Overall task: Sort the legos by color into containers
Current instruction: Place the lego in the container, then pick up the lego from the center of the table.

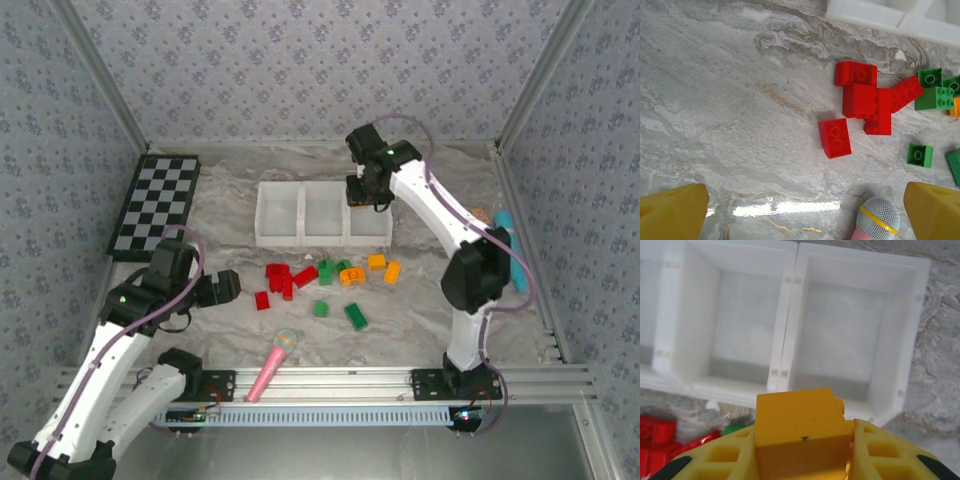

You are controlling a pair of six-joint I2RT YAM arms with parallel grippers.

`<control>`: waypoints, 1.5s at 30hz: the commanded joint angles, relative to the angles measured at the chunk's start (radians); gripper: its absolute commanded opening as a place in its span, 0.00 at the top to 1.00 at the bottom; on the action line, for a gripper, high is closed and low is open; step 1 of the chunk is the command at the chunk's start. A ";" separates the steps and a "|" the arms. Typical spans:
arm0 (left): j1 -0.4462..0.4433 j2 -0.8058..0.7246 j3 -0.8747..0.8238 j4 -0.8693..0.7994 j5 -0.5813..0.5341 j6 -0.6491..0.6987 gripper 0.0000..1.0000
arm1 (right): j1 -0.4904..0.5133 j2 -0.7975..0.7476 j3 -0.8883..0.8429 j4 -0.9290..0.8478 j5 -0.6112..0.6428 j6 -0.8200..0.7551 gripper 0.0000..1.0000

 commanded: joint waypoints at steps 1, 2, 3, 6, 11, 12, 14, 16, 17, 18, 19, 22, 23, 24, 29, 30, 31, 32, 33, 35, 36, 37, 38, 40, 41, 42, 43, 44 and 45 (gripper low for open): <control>-0.023 0.023 0.007 -0.001 0.004 0.015 0.00 | -0.025 0.087 0.062 -0.059 -0.016 -0.036 0.72; -0.028 0.027 0.009 -0.003 0.001 0.014 0.00 | -0.031 0.104 0.067 -0.056 -0.021 -0.037 0.72; -0.032 0.027 0.011 -0.006 -0.007 0.013 0.00 | -0.038 0.120 0.068 -0.050 -0.027 -0.037 0.72; -0.034 0.016 0.033 -0.047 -0.131 -0.040 0.00 | -0.056 0.151 0.067 -0.035 -0.045 -0.035 0.71; -0.020 -0.027 0.028 0.001 -0.042 0.006 0.00 | -0.068 0.167 0.036 -0.005 -0.044 -0.042 0.68; -0.020 -0.032 0.024 0.019 -0.017 0.020 0.00 | -0.068 0.168 0.033 0.000 -0.048 -0.039 0.67; -0.020 -0.042 0.006 0.065 0.024 0.042 0.00 | -0.070 0.168 0.033 0.000 -0.048 -0.033 0.63; -0.020 -0.063 -0.008 0.104 0.039 0.054 0.00 | -0.069 0.167 0.037 -0.006 -0.028 -0.021 0.62; -0.021 -0.077 -0.012 0.121 0.022 0.048 0.00 | -0.070 0.160 0.035 -0.008 -0.014 -0.015 0.61; -0.021 -0.097 -0.015 0.135 -0.012 0.034 0.00 | -0.069 0.151 0.029 -0.006 -0.006 -0.012 0.57; -0.021 -0.116 -0.021 0.146 -0.039 0.025 0.00 | -0.069 0.142 0.022 -0.004 -0.001 -0.009 0.55; -0.021 -0.188 -0.054 0.205 -0.073 0.012 0.00 | -0.068 0.104 -0.004 0.005 0.006 -0.002 0.49; -0.021 -0.211 -0.071 0.224 -0.068 0.015 0.00 | -0.068 0.091 -0.010 0.005 0.008 0.000 0.47; -0.021 -0.229 -0.092 0.241 -0.056 0.019 0.00 | -0.067 0.080 -0.014 0.000 0.010 0.003 0.46; -0.021 -0.247 -0.125 0.253 -0.019 0.032 0.00 | -0.057 0.006 -0.053 -0.002 0.023 0.024 0.41; -0.023 -0.237 -0.125 0.253 -0.015 0.035 0.00 | -0.055 -0.016 -0.069 0.000 0.023 0.031 0.41; -0.023 -0.226 -0.123 0.254 -0.008 0.039 0.00 | -0.054 -0.038 -0.085 0.004 0.026 0.041 0.41; -0.023 -0.211 -0.123 0.254 0.003 0.041 0.00 | -0.050 -0.068 -0.110 0.007 0.032 0.055 0.40; -0.023 -0.195 -0.122 0.254 0.013 0.042 0.00 | -0.046 -0.098 -0.142 0.010 0.037 0.068 0.39; -0.024 -0.167 -0.117 0.255 0.036 0.050 0.00 | -0.043 -0.172 -0.215 0.023 0.040 0.095 0.36; -0.026 -0.154 -0.115 0.254 0.045 0.052 0.00 | -0.043 -0.215 -0.263 0.028 0.037 0.113 0.35; -0.026 -0.145 -0.114 0.254 0.048 0.052 0.00 | -0.047 -0.253 -0.308 0.039 0.037 0.124 0.34; -0.026 -0.136 -0.112 0.253 0.047 0.055 0.00 | -0.052 -0.295 -0.360 0.048 0.039 0.138 0.32; -0.027 -0.124 -0.107 0.241 0.022 0.055 0.00 | -0.070 -0.376 -0.459 0.059 0.039 0.168 0.31; -0.029 -0.121 -0.103 0.230 0.004 0.051 0.00 | -0.084 -0.416 -0.509 0.066 0.030 0.186 0.31; -0.030 -0.120 -0.101 0.225 -0.004 0.052 0.00 | -0.100 -0.453 -0.564 0.075 0.018 0.206 0.30; -0.032 -0.123 -0.101 0.228 -0.004 0.053 0.00 | -0.115 -0.482 -0.607 0.086 0.010 0.221 0.30; -0.032 -0.127 -0.105 0.231 -0.004 0.051 0.00 | -0.136 -0.513 -0.658 0.099 -0.002 0.239 0.30; -0.032 -0.132 -0.107 0.235 -0.006 0.051 0.00 | -0.158 -0.539 -0.703 0.112 -0.022 0.257 0.31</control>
